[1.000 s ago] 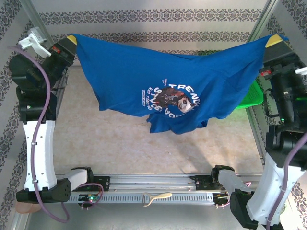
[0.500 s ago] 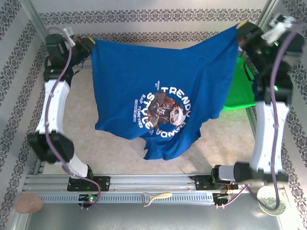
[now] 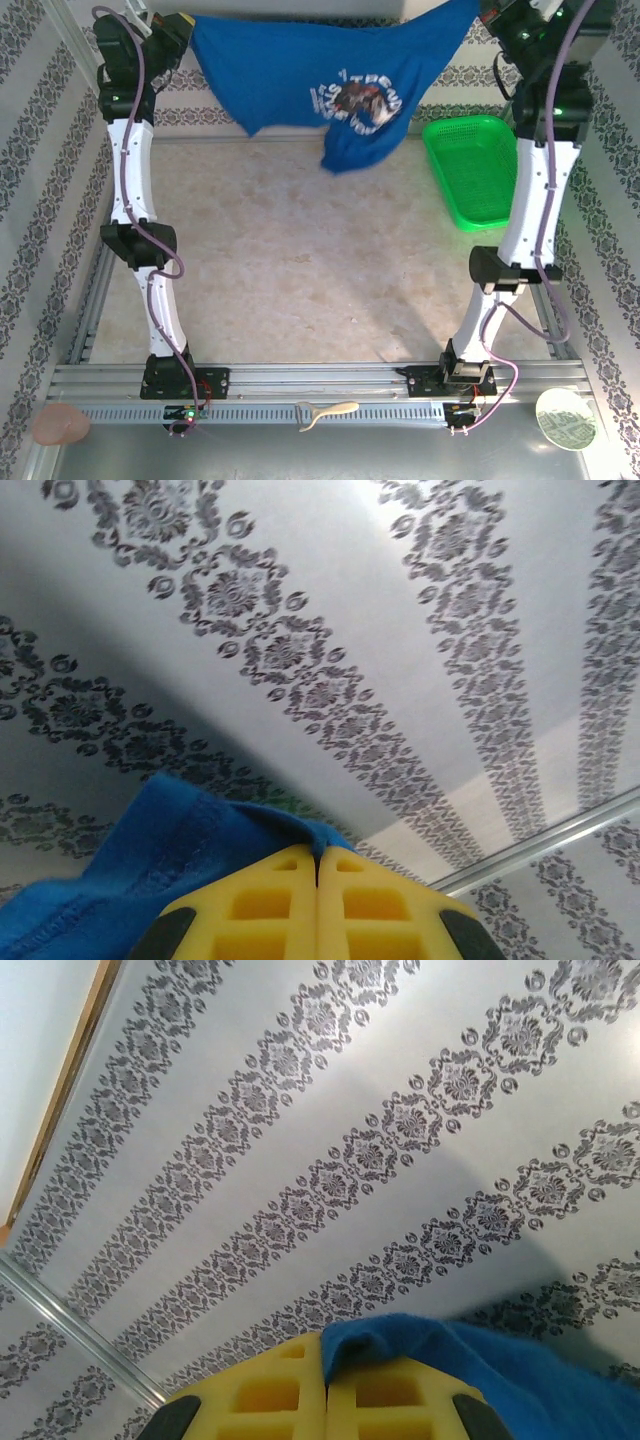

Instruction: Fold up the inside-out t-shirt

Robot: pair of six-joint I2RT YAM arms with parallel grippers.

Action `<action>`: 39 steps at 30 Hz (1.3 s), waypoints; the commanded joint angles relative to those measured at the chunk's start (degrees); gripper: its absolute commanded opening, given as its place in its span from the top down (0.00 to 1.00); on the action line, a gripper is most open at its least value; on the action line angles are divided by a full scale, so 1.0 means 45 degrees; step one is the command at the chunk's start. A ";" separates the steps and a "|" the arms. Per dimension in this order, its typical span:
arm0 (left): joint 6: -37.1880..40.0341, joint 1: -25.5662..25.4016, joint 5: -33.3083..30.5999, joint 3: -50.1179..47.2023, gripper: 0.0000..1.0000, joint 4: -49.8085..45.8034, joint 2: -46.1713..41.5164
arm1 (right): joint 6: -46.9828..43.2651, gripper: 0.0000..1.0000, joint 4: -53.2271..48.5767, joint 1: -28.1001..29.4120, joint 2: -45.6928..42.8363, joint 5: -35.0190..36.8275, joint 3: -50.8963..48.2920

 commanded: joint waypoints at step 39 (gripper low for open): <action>0.2910 -0.0100 -0.1115 -3.0638 1.00 0.3355 -1.4125 | 0.0780 1.00 -0.2569 0.1776 -2.1129 0.1513 -3.1230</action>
